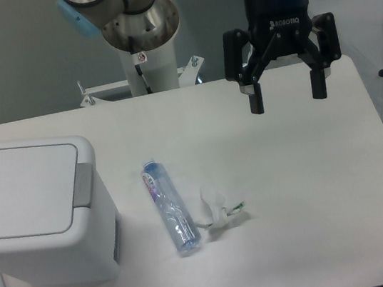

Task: Open the trash can
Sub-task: 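Move the open gripper toward the white trash can lid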

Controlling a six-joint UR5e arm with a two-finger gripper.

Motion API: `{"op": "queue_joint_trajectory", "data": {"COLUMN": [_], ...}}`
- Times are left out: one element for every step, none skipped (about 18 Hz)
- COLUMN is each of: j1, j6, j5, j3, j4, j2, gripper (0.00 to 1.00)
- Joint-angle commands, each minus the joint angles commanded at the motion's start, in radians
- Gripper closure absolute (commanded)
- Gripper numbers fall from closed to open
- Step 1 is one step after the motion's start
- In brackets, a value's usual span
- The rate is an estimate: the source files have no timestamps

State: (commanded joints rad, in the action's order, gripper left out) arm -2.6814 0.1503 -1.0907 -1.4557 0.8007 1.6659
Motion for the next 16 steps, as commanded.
{"op": "queue_joint_trajectory", "data": {"j1": [0.000, 0.000, 0.002, 0.002, 0.002, 0.002, 0.003, 0.005, 0.006, 0.011, 0.014, 0.015, 0.018, 0.023, 0.035, 0.041], "j6": [0.002, 0.000, 0.000, 0.000, -0.002, -0.002, -0.002, -0.002, -0.002, 0.000, -0.002, -0.002, -0.002, -0.002, -0.005, -0.002], "j5": [0.000, 0.000, 0.000, 0.002, 0.002, 0.002, 0.000, 0.000, -0.002, -0.003, -0.008, -0.011, -0.011, -0.011, -0.012, -0.012], "j3": [0.000, 0.002, 0.002, 0.003, 0.006, 0.005, 0.000, -0.003, -0.002, -0.003, -0.003, -0.003, -0.005, -0.005, -0.008, -0.009], "j4": [0.000, 0.000, 0.000, -0.002, -0.002, -0.002, 0.000, 0.000, 0.000, 0.000, 0.000, 0.000, 0.002, 0.002, 0.000, -0.003], "j2": [0.000, 0.002, 0.002, 0.002, 0.002, 0.003, 0.003, 0.003, 0.003, 0.005, 0.005, 0.003, 0.005, 0.006, 0.011, 0.012], "gripper": [0.00, 0.00, 0.00, 0.00, 0.00, 0.00, 0.00, 0.00, 0.00, 0.00, 0.00, 0.00, 0.00, 0.00, 0.00, 0.00]}}
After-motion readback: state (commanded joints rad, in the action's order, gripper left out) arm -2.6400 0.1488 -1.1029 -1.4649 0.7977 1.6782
